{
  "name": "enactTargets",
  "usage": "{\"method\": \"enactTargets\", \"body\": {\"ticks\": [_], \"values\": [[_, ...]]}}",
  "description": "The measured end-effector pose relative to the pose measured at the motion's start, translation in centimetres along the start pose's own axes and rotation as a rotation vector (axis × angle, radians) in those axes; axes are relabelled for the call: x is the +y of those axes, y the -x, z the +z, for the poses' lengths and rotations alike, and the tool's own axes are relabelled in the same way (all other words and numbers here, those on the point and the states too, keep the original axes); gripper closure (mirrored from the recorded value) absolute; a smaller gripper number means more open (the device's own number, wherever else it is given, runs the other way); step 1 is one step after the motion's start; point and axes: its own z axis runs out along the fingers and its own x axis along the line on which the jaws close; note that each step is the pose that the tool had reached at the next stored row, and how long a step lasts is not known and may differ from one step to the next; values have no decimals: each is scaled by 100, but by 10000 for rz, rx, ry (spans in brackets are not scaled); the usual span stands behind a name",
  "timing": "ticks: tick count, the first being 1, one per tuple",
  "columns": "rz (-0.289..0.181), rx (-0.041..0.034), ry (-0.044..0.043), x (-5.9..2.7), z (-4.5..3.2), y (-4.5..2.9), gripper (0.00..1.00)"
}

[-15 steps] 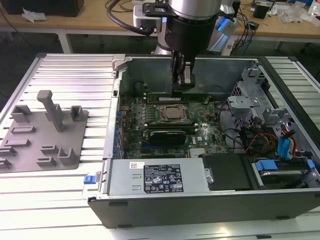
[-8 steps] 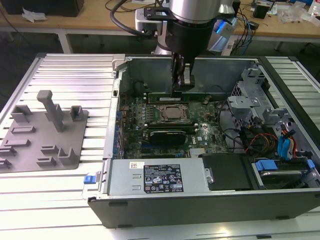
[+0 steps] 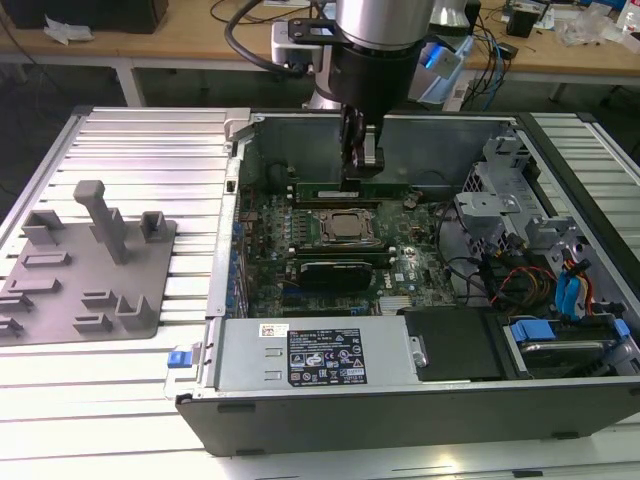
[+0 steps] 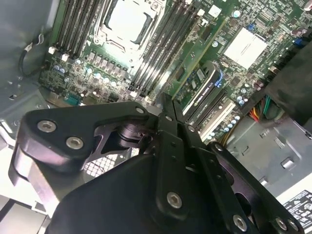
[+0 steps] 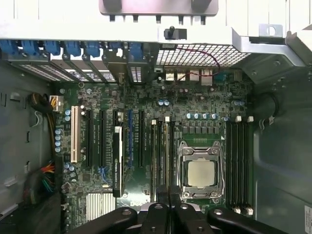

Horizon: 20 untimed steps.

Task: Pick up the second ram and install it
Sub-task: 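Pick up the second ram and move it above second insertion slot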

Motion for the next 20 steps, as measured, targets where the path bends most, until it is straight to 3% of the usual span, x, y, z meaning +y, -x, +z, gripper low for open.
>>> {"method": "enactTargets", "body": {"ticks": [6, 9, 13, 20], "values": [[0, 1, 0, -2, 67, 54, 91], [0, 0, 0, -4, 151, 135, 91], [0, -2, -1, -6, 205, 190, 91], [-1, 0, 0, -6, 214, 204, 91]]}}
